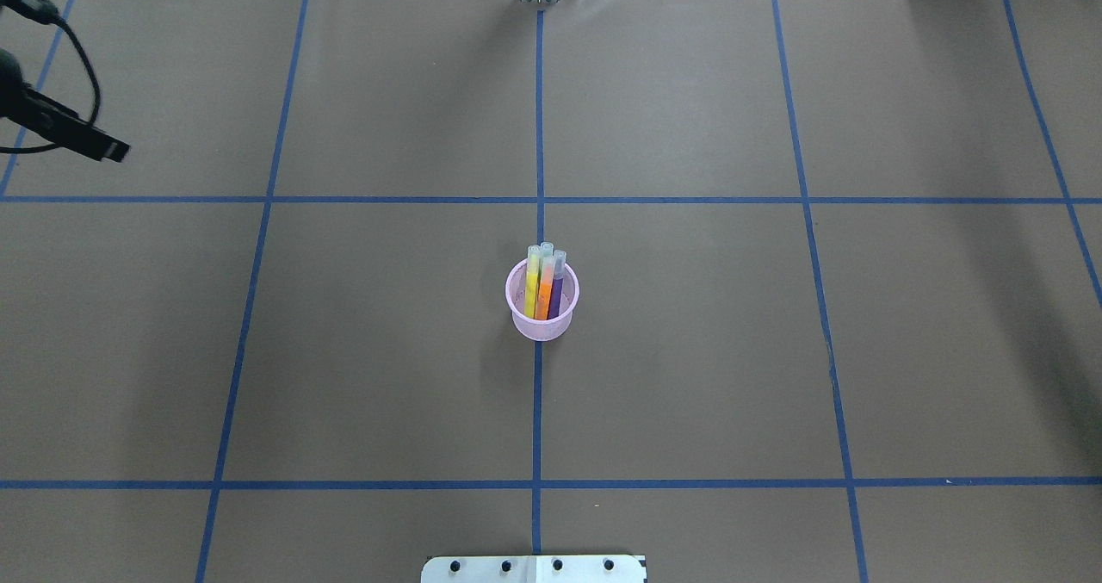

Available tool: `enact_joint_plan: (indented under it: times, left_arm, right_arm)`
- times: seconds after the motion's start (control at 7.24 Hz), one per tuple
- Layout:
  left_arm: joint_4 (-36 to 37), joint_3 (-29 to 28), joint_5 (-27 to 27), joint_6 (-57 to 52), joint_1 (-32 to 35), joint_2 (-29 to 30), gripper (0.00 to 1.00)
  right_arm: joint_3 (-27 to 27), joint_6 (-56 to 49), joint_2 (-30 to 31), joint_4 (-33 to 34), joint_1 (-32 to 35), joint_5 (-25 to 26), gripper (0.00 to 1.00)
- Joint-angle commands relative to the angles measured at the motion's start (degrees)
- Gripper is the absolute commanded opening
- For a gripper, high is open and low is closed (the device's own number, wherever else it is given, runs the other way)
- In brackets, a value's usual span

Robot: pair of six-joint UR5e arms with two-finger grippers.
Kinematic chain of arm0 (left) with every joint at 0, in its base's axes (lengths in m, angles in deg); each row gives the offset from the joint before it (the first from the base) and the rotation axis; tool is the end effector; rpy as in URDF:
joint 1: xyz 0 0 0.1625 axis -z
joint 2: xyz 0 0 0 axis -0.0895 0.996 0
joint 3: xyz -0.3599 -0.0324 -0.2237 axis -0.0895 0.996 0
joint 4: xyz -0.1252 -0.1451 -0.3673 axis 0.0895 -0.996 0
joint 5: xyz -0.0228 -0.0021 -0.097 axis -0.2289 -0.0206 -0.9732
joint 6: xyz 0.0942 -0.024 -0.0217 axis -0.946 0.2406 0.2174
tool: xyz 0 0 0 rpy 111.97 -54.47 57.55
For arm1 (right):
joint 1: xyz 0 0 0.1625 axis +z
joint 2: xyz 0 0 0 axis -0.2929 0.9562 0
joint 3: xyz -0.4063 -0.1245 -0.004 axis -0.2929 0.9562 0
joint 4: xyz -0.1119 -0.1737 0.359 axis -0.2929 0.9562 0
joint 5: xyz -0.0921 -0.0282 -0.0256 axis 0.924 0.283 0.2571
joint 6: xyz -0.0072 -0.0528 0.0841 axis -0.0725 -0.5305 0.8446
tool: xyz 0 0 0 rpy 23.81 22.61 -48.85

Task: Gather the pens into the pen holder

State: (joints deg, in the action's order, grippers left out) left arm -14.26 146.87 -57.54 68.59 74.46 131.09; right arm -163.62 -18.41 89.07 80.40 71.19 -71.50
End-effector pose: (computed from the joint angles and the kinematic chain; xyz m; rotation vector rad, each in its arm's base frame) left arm 0.1240 -0.5304 0.4001 0.4201 0.7828 0.4198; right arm 0.0503 -0.5107 0.5877 0.1586 -0.7377 -0.1379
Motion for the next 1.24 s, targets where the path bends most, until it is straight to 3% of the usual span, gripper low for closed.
enact_joint_plan:
  times: [0.0,0.14,0.28,0.69,0.83,1.11]
  left_arm:
    - [15.7,-1.7,-1.8,-15.8,10.6,-1.8,0.99]
    - [25.0,-2.2,-0.8,-17.1,12.8,-2.0,1.00]
    - [28.9,-6.5,-0.3,-17.0,15.1,-2.4,1.00]
    - [24.9,-8.2,-1.2,-21.3,20.7,-8.4,1.00]
    - [19.4,-7.5,-1.3,-21.3,21.5,-12.6,1.00]
    - [16.2,-7.5,-5.9,-19.3,21.5,-15.6,1.00]
  right_arm:
    - [0.0,-8.8,5.7,5.5,2.1,4.2,1.00]
    - [0.1,-9.0,7.4,5.5,2.5,5.4,1.00]
    - [0.1,-8.9,8.1,5.4,2.5,5.3,1.00]
    - [0.4,-8.7,8.0,5.5,2.5,4.8,1.00]
    - [0.1,-8.6,8.1,5.1,2.4,4.5,1.00]
    - [0.0,-8.3,7.8,5.0,2.4,4.5,1.00]
